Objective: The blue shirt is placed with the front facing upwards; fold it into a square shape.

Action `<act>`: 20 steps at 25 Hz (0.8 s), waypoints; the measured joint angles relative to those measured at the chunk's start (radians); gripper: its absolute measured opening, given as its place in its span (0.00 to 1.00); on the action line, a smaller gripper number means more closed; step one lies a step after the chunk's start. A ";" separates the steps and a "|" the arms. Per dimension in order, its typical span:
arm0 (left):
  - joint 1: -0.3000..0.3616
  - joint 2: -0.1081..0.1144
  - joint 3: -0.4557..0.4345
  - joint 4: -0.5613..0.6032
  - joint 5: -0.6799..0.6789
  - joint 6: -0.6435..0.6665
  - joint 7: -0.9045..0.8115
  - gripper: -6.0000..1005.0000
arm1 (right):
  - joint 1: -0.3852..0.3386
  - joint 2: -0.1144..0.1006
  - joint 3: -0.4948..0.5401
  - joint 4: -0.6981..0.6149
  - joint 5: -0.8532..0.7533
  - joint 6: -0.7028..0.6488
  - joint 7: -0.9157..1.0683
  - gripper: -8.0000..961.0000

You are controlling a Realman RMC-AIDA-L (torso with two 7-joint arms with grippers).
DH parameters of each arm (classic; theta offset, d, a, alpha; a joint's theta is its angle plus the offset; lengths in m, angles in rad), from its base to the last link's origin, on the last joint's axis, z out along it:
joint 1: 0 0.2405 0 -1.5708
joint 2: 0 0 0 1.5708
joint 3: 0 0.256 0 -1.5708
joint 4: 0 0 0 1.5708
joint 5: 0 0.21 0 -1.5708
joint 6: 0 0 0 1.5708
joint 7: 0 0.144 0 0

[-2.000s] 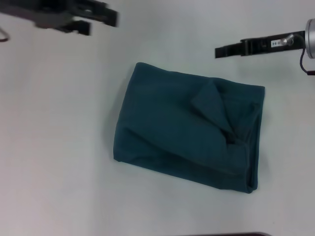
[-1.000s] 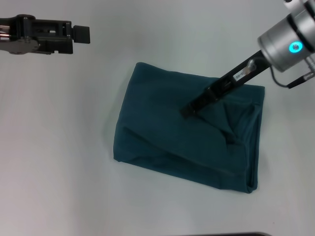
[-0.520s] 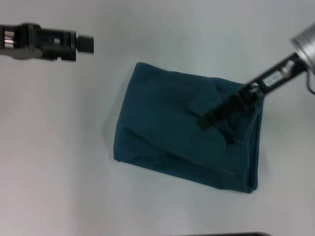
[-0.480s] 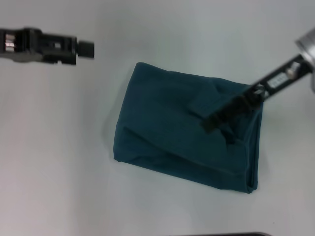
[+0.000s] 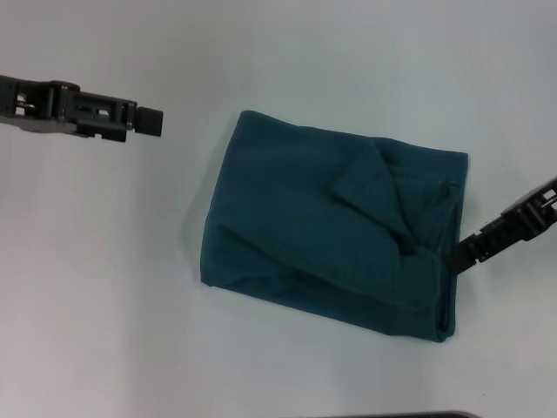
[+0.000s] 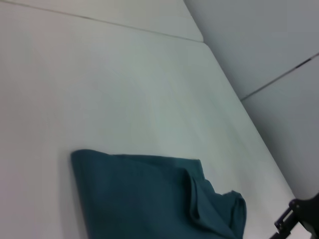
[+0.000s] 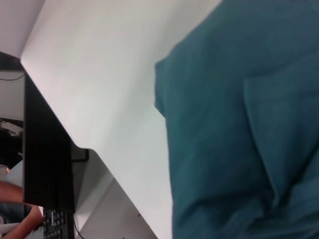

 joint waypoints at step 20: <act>-0.005 0.006 0.004 0.033 0.001 -0.046 0.000 0.87 | -0.015 0.046 0.022 0.070 0.023 0.006 0.022 0.54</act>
